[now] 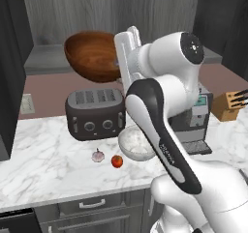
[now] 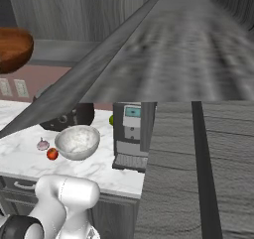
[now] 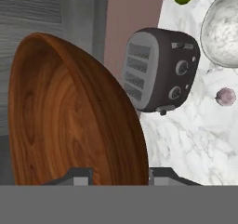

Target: Pick both bowls and place them on the counter. Then place the garlic in one bowl and place the apple in the other bowl.

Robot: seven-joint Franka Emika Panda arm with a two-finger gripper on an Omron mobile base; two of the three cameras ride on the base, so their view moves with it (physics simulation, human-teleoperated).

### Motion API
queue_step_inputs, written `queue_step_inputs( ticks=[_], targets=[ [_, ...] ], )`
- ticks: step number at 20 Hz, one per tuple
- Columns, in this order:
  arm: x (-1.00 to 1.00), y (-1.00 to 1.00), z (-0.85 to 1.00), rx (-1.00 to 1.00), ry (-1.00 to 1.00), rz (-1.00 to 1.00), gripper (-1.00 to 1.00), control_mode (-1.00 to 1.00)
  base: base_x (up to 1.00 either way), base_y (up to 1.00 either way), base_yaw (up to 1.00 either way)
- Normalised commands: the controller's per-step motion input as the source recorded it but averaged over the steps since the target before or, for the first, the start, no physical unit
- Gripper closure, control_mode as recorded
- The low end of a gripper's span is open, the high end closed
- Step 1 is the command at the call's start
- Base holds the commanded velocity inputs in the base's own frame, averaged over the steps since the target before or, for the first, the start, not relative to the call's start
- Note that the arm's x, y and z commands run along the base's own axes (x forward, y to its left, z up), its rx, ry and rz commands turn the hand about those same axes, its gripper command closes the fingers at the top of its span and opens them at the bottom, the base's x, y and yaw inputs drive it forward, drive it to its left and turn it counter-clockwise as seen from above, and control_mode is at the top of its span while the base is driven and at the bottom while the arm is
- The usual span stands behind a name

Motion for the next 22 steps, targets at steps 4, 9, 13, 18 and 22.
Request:
queue_step_inputs(
  ticks=[4,9,13,18,22],
  targets=[
    [-0.81,-0.04,-0.06,0.0,0.0,0.0,1.0,-1.0,0.0,0.0,0.0],
    [-0.38,0.0,-0.08,-0.02,0.02,0.04,1.0,-1.0,0.0,0.0,0.0],
    [-0.12,-0.05,-0.02,-0.04,0.04,0.08,1.0,-1.0,0.0,0.0,0.0],
    [-0.09,-0.11,-0.02,-0.08,0.07,0.11,1.0,-1.0,0.0,0.0,0.0],
    [-0.07,-0.04,-0.16,-0.11,0.12,0.13,1.0,-1.0,0.0,0.0,0.0]
  ],
)
